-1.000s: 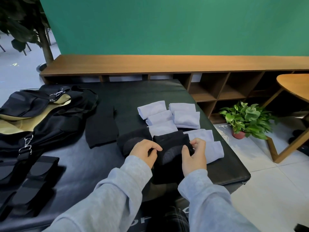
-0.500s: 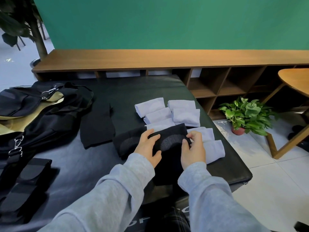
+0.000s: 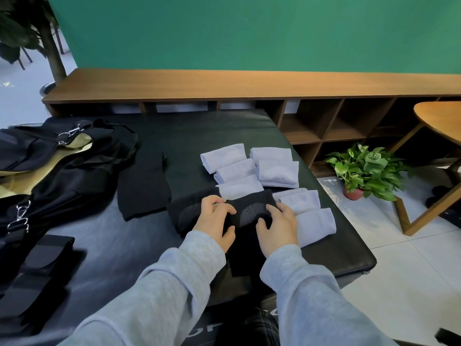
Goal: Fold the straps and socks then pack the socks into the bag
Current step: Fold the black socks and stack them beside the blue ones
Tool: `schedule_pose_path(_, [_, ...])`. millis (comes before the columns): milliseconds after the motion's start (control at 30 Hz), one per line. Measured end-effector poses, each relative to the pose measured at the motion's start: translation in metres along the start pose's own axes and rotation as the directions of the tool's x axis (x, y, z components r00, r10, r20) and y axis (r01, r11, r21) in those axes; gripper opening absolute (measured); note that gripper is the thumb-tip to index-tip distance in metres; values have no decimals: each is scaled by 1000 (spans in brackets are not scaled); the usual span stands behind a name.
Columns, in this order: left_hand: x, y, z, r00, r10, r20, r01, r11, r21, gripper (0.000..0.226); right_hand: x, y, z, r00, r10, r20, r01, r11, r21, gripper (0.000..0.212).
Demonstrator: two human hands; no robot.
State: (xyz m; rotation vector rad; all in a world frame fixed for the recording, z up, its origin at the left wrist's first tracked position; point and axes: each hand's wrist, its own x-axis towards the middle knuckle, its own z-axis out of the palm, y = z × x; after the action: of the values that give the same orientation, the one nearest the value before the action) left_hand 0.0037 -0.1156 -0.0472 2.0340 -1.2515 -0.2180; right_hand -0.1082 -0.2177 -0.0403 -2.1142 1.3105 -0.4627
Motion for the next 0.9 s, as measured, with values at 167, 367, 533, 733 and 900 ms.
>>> schedule_pose_path(167, [-11,-8,1,993,112,49,-116,989,92,24,-3,-3,3,1000,0,11,1,998,-61,48])
schedule_pose_path(367, [-14,-9,2,980,64,189,-111,961,255,38,-4,-5,3,1000,6,10,-5,998,-70,50])
schedule_pose_path(533, [-14,-6,5,974,97,206,-137,972,190,47,-5,-3,3,1000,2,-15,-3,999,-38,49])
schedule_pose_path(733, [-9,-11,9,984,33,174,-64,982,177,52,-6,-1,4,1000,1,-21,-2,1000,-7,49])
schedule_pose_path(900, [-16,-16,11,993,26,114,-42,988,146,44,-11,-2,10,995,-47,-93,43,998,-46,48])
